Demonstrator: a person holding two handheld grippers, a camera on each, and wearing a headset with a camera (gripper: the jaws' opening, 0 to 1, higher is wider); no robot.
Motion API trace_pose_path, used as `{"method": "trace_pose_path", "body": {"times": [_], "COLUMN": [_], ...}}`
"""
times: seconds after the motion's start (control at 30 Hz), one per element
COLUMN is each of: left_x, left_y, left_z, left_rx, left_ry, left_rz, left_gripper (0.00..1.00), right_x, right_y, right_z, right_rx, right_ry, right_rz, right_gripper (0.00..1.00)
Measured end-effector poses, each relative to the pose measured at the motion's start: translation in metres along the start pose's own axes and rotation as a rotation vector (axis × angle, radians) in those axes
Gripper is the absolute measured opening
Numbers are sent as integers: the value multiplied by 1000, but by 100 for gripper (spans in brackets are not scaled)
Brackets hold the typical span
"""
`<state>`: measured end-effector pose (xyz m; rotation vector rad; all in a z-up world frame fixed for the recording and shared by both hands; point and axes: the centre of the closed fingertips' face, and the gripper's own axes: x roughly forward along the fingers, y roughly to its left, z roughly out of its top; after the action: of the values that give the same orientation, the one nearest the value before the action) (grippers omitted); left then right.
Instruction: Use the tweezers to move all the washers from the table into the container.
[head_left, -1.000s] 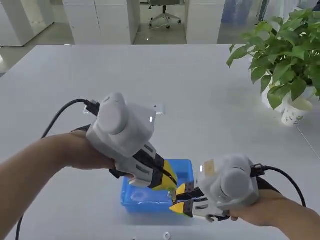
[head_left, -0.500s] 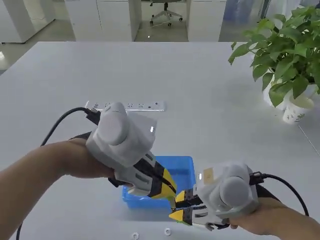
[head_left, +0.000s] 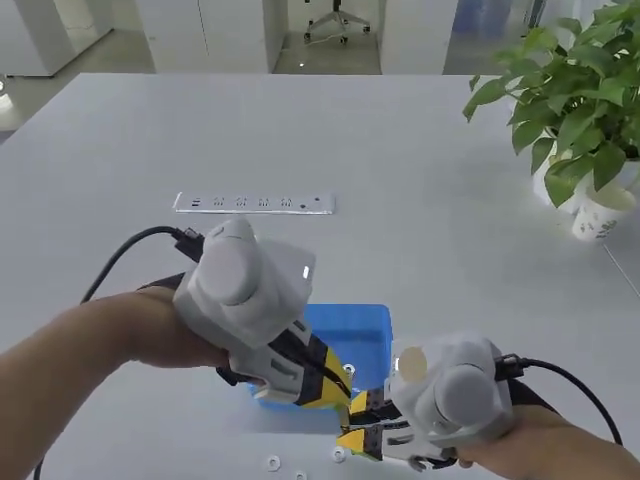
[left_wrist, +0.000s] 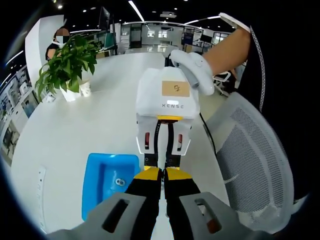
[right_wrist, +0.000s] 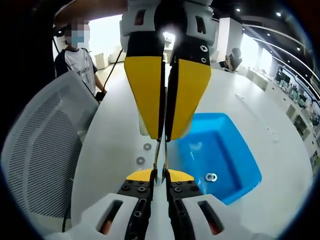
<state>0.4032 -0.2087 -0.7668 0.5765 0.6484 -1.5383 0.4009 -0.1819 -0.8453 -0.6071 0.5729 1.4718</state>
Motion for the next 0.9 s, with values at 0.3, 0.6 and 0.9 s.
{"method": "trace_pose_path", "body": {"times": [0.3,0.6,0.9], "left_x": [4,7,11], "left_y": [-4,-5,-7], "left_z": [-8,-14,-18], "left_rx": [-10,-19,-27], "left_ry": [11,18,18], "left_rz": [0,1,0], "left_gripper": [5,5,5], "right_x": [9,16,19], "right_y": [6,8,11], "right_z": [-3,-5,-8], "right_rx": [-2,0,7], "right_ry": [0,2,4], "right_rz": [11,22,31], "right_gripper": [11,11,11]}}
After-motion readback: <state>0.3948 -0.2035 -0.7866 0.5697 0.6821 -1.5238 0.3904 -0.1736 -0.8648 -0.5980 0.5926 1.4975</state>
